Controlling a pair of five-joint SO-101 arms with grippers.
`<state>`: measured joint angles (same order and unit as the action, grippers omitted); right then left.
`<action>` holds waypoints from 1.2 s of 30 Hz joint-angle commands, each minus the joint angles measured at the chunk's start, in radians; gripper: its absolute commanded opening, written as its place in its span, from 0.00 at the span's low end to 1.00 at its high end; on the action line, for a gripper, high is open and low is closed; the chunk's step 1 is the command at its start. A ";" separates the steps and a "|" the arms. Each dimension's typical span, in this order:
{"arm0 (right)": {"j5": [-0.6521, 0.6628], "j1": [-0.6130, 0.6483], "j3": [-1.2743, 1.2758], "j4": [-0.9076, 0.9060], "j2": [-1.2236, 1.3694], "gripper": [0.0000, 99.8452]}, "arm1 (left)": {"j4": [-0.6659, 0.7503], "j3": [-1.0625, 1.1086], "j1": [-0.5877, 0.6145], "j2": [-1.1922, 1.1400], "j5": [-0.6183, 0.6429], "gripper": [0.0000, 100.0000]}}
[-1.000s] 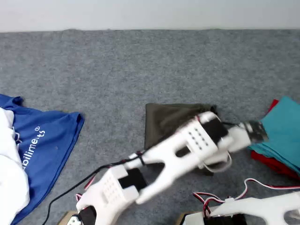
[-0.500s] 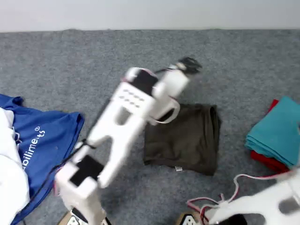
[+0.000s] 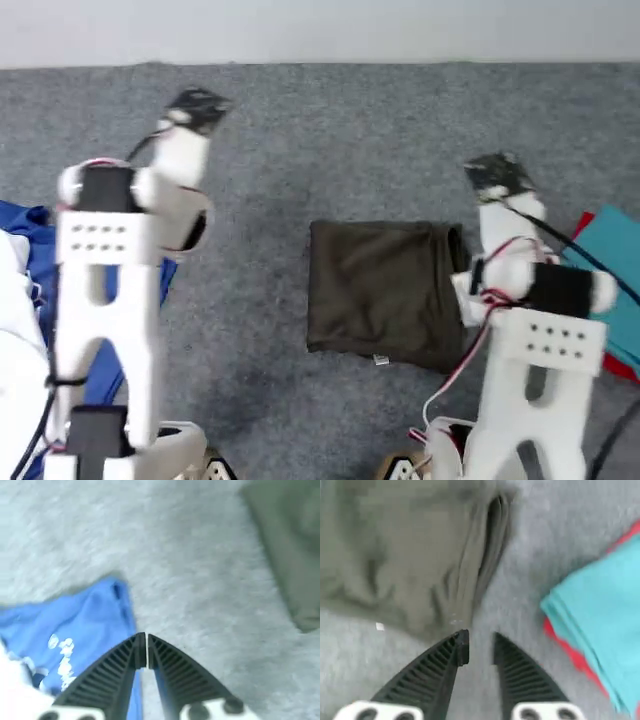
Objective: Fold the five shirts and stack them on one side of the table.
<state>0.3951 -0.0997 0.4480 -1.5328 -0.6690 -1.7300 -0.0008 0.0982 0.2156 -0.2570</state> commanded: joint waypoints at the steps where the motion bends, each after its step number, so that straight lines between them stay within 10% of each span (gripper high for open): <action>1: -0.052 0.033 -0.005 0.139 0.094 0.17 | -0.021 -0.001 0.130 0.052 -0.058 0.02; 9: -0.117 0.070 -0.129 0.255 0.409 0.15 | -0.017 -0.001 0.296 0.049 -0.143 0.02; 36: -0.143 0.133 -0.338 0.355 0.872 0.14 | 0.035 0.091 0.311 0.048 -0.146 0.02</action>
<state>0.2616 0.0261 0.1780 -1.1983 0.1949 -1.7208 0.0959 0.4020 0.2248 -0.3951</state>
